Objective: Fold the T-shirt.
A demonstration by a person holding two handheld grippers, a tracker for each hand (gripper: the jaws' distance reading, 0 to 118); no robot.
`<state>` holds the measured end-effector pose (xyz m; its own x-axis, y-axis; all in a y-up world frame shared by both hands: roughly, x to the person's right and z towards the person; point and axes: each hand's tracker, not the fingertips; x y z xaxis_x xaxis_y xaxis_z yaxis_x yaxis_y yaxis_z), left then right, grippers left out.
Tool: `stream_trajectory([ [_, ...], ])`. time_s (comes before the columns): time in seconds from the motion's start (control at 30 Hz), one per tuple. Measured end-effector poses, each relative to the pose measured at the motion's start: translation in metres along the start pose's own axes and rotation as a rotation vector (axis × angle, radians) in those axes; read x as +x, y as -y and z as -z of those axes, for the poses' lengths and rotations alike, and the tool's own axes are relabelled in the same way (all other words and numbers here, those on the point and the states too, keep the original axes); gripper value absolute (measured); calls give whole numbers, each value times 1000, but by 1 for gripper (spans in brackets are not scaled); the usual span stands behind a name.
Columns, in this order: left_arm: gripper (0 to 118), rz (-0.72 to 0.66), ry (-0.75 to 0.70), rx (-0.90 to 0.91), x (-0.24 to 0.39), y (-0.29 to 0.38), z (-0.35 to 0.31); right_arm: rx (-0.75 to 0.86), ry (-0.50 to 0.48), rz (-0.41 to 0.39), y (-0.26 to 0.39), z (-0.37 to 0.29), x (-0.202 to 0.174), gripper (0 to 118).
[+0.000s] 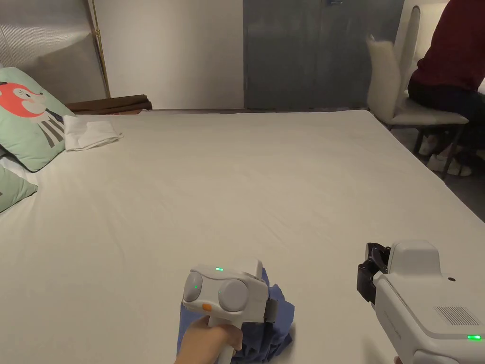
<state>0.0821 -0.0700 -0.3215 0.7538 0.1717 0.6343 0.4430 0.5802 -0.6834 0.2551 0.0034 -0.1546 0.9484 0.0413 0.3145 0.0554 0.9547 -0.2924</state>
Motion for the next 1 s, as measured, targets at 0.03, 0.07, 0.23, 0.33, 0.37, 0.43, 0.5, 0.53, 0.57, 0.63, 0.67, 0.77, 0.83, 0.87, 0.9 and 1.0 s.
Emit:
stream_trajectory([
  [0.03,23,14,14,4,1,2,-1,-1,1,1,1,0,1,0],
  [0.07,45,22,68,28,2,3,-4,-2,5,1,1,0,1,0],
  [0.23,109,-78,122,107,-6,2,-22,-3,4,5,0,0,1,0],
  [0.33,108,-75,74,219,-17,4,-41,-2,1,9,-1,0,0,0],
  [0.37,104,-66,36,281,-20,7,-48,-3,1,11,-1,0,0,0],
  [0.43,89,-43,-44,392,-28,13,-61,-3,-1,13,-1,0,-1,0],
  [0.5,51,0,-139,460,-36,20,-68,-4,-3,13,-1,1,-1,0],
  [0.53,26,16,-186,473,-39,23,-69,-4,-4,12,-2,1,-2,0],
  [0.57,0,32,-238,474,-42,26,-68,-6,-6,11,-1,1,-2,0],
  [0.63,0,51,-289,469,-47,33,-62,-5,-6,12,-1,1,-3,0],
  [0.67,0,43,-265,463,-51,38,-59,-6,-8,12,-1,2,-3,0],
  [0.77,0,13,-272,395,-55,47,-41,-9,-9,16,0,2,-3,0],
  [0.83,0,5,-269,363,-53,54,-28,-11,-10,16,0,2,-3,0],
  [0.87,0,9,-265,341,-50,57,-21,-11,-11,15,1,2,-2,0],
  [0.9,0,9,-258,329,-46,60,-16,-13,-11,14,1,2,-1,0],
  [1.0,0,26,-228,290,-33,61,1,-19,-8,11,3,1,4,0],
])
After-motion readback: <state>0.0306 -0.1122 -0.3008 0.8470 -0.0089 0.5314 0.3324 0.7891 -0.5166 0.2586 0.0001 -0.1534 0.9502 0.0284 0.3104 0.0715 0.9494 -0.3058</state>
